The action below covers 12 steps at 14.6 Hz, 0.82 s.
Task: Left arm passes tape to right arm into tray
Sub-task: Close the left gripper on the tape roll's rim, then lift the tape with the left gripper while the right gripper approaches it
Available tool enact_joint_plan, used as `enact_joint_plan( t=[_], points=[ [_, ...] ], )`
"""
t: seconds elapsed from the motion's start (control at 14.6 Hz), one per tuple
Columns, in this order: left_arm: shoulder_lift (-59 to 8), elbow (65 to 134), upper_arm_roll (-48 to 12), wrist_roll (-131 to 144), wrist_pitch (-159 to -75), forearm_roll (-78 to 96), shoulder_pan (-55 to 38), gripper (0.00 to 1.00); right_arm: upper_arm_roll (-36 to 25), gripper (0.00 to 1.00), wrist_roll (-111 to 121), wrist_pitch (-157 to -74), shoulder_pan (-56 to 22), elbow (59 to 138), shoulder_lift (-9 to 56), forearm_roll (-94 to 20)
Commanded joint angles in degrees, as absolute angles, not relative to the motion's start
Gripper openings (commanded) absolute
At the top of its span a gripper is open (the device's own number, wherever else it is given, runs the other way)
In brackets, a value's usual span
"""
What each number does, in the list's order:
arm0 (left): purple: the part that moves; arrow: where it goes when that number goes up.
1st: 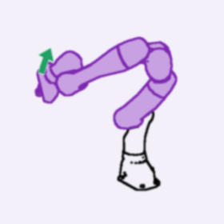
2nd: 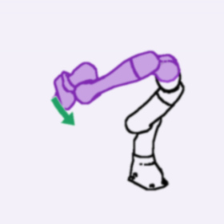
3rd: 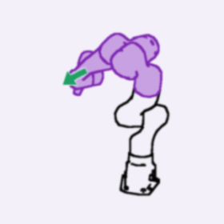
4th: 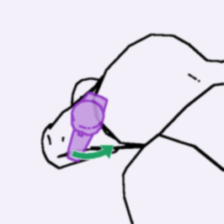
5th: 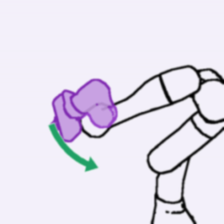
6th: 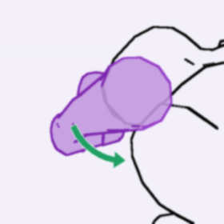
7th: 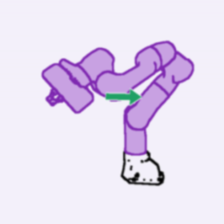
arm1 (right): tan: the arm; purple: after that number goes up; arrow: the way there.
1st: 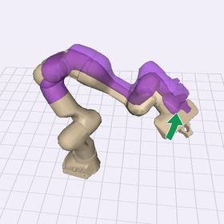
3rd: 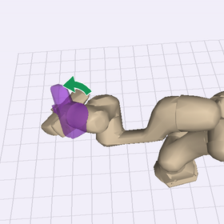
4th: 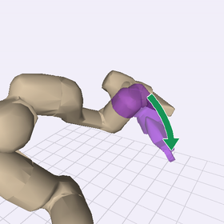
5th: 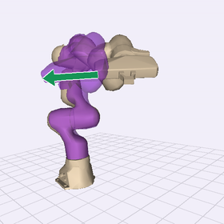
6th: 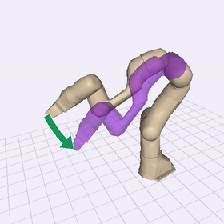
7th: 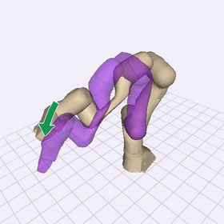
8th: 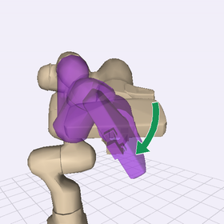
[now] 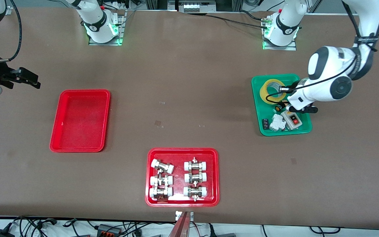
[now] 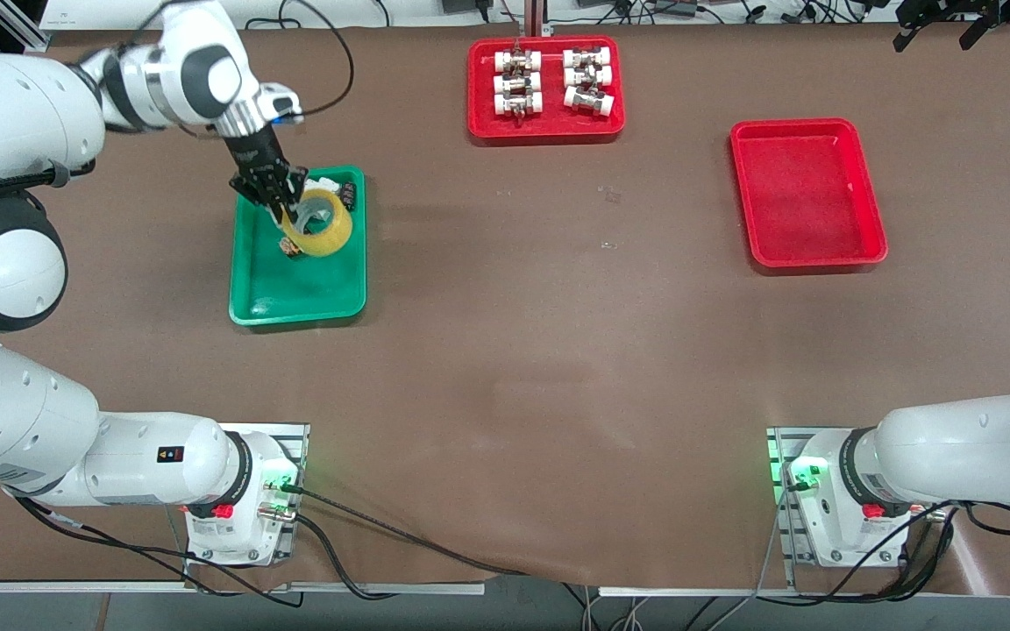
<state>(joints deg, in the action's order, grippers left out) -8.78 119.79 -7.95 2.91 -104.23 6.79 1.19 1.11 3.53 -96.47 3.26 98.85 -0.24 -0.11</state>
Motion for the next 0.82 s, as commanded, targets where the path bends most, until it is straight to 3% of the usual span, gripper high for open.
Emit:
enact_joint_plan(
  t=[0.0, 0.34, 0.55, 0.75],
  points=[
    [-10.5, 108.7, -10.5, 2.5, -93.6, 8.0, -0.5, 0.00, 1.7, 1.00, 6.1, -94.8, 3.2, 98.2, 0.3, -1.3],
    [-11.0, 93.3, -13.4, 11.1, -79.5, 19.7, -2.3, 0.00, 1.6, 1.00, 5.7, -92.6, 3.3, 98.3, 3.4, -11.1],
    [-10.8, 90.1, -13.7, 14.5, -79.8, 32.9, -3.7, 0.00, 1.6, 1.00, 6.7, -90.1, 3.4, 98.1, 6.5, -20.4],
    [-10.9, 87.2, -14.6, 19.6, -84.1, 35.6, -7.6, 0.00, 1.9, 1.00, 12.3, -90.4, 2.4, 98.0, 9.1, -27.3]
  ],
)
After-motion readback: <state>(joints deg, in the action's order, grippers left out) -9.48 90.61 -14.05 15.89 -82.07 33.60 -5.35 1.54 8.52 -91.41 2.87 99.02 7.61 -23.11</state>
